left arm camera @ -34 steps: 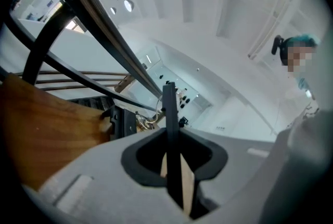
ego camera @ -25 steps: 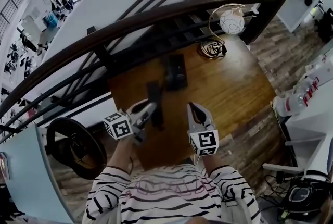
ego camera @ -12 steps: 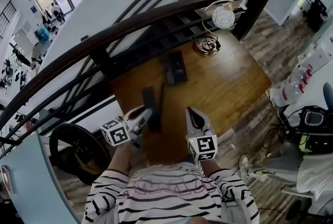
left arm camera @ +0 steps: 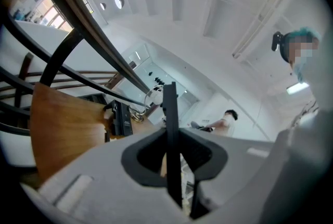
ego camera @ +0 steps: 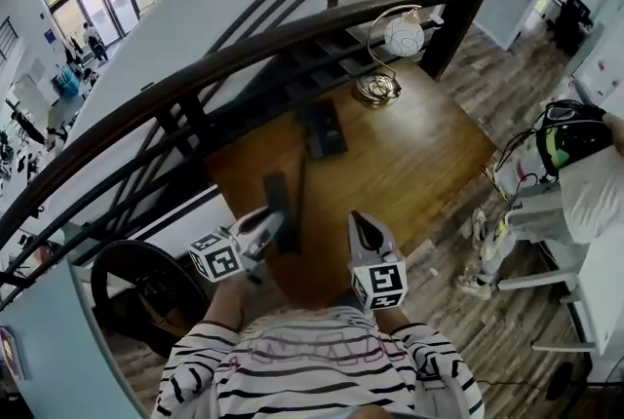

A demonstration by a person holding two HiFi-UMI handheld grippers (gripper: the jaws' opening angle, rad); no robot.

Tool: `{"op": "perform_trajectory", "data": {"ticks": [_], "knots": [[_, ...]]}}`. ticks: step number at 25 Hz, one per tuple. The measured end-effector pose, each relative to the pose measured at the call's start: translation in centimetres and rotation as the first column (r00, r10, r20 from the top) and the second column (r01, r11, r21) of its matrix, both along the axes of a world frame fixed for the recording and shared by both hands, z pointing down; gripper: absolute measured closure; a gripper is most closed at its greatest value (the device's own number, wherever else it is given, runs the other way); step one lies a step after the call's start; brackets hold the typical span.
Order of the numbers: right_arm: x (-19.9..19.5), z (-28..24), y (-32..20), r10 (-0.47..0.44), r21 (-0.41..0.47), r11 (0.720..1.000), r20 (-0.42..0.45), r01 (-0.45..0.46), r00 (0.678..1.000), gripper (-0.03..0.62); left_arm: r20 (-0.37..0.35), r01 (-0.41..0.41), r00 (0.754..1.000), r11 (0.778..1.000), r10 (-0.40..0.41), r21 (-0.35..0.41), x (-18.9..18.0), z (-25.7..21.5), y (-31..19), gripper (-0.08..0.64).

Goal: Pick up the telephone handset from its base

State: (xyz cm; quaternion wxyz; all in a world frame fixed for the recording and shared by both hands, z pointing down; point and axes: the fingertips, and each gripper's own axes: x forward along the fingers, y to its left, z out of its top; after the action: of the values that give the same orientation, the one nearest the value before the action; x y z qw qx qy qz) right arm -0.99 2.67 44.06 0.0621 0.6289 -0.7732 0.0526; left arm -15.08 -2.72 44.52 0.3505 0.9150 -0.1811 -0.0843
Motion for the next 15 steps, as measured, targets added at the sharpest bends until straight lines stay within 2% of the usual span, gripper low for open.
{"op": "perform_trajectory", "data": {"ticks": [15], "knots": [[-4.2,0.4,5.2,0.049,-0.018,0.999,0.015,-0.049,0.999,0.592,-0.005,-0.045,0.999,0.999,0.045,-0.012,-4.7,0.7,5.2,0.486]]}}
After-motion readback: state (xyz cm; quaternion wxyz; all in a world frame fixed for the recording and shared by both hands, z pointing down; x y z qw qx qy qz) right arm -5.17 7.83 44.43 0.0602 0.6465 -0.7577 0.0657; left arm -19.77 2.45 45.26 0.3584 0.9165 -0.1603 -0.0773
